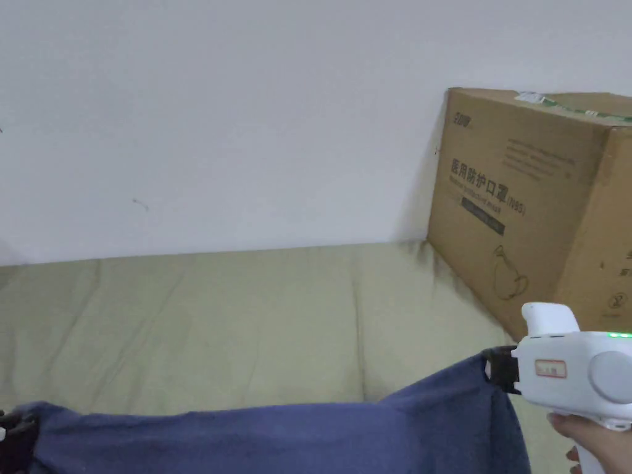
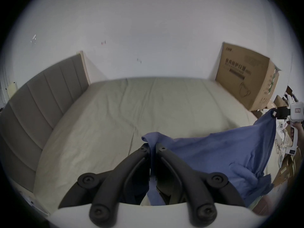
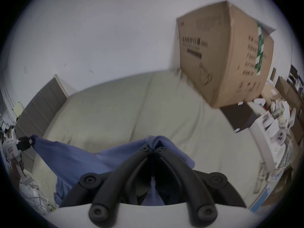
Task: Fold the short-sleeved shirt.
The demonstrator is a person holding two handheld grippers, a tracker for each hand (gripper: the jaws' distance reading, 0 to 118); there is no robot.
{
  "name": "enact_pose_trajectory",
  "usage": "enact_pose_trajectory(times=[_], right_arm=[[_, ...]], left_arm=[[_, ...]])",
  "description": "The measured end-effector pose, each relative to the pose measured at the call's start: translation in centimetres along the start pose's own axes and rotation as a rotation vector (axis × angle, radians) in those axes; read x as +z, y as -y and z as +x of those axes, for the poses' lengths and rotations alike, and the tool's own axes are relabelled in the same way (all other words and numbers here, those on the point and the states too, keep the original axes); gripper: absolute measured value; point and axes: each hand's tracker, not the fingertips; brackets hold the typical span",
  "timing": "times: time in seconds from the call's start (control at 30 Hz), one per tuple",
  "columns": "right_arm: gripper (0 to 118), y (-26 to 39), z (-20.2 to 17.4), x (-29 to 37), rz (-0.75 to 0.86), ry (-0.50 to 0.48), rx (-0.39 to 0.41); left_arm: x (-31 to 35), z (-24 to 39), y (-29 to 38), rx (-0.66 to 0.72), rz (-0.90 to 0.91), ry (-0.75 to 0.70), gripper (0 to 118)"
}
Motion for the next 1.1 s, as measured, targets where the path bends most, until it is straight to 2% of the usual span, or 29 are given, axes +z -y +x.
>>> enact_pose_trajectory(times=[0.13, 0.27, 0.43, 0.63, 0.73, 0.87, 1.0, 1.1], right_arm=[[1, -3.8, 0.1, 6.7, 0.128, 0.0, 0.026], [1, -8.0, -0.6, 11.6, 0.197, -0.003, 0.018], [1, -13.4, -2.4, 14.2, 0.259, 0.029, 0.075], [1, -21.2, -5.0, 14.5, 0.334, 0.057, 0.082], [1, -25.5, -7.0, 14.1, 0.383, 0.08, 0.112], [1, -31.2, -8.6, 12.8, 0.438, 0.108, 0.104], [1, -35.8, -10.3, 11.5, 0.515, 0.178, 0.162], [1, -38.6, -10.8, 10.7, 0.556, 0.19, 0.156]], left_arm=[[5.4, 0.2, -4.0, -0.034, 0.112, -0.007, 5], [9.2, 0.6, -8.4, -0.08, 0.213, -0.036, 5], [11.3, 0.8, -13.8, -0.091, 0.278, -0.065, 5], [9.8, 0.9, -19.0, -0.118, 0.305, -0.137, 5], [8.3, 0.4, -21.5, -0.072, 0.319, -0.146, 5], [5.5, 0.3, -24.8, -0.031, 0.342, -0.16, 5], [2.4, 0.2, -28.2, 0.016, 0.369, -0.167, 5], [0.1, 0.2, -30.5, 0.029, 0.398, -0.181, 5]])
